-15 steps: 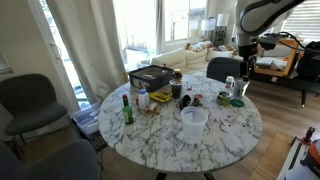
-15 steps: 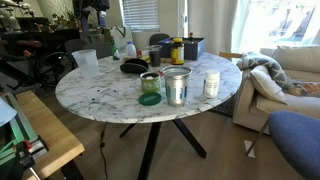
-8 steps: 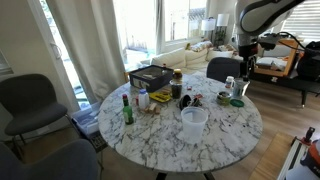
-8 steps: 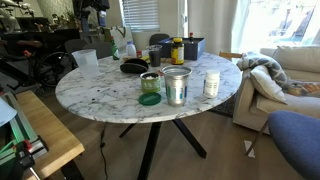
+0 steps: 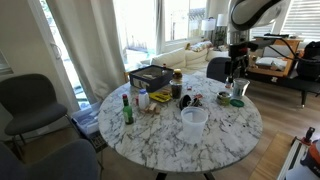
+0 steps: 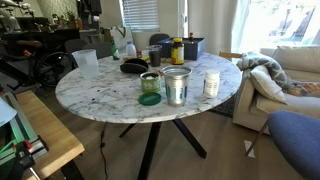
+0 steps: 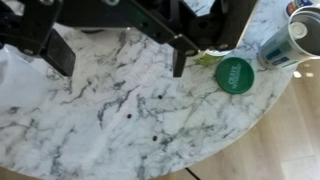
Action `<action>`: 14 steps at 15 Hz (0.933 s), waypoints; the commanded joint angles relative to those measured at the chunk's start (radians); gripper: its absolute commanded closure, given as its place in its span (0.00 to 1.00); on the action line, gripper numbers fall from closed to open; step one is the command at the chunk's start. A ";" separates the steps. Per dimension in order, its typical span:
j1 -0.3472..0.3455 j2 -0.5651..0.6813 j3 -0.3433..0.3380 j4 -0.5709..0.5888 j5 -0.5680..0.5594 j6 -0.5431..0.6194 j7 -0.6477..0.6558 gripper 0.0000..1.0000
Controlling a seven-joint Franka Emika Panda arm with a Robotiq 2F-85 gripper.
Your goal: Put the glasses case on the plastic cup
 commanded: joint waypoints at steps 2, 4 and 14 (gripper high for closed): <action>0.061 0.153 0.059 0.098 0.220 0.064 0.225 0.00; 0.058 0.224 0.068 0.139 0.269 0.147 0.297 0.00; 0.062 0.357 0.062 0.112 0.458 0.386 0.399 0.00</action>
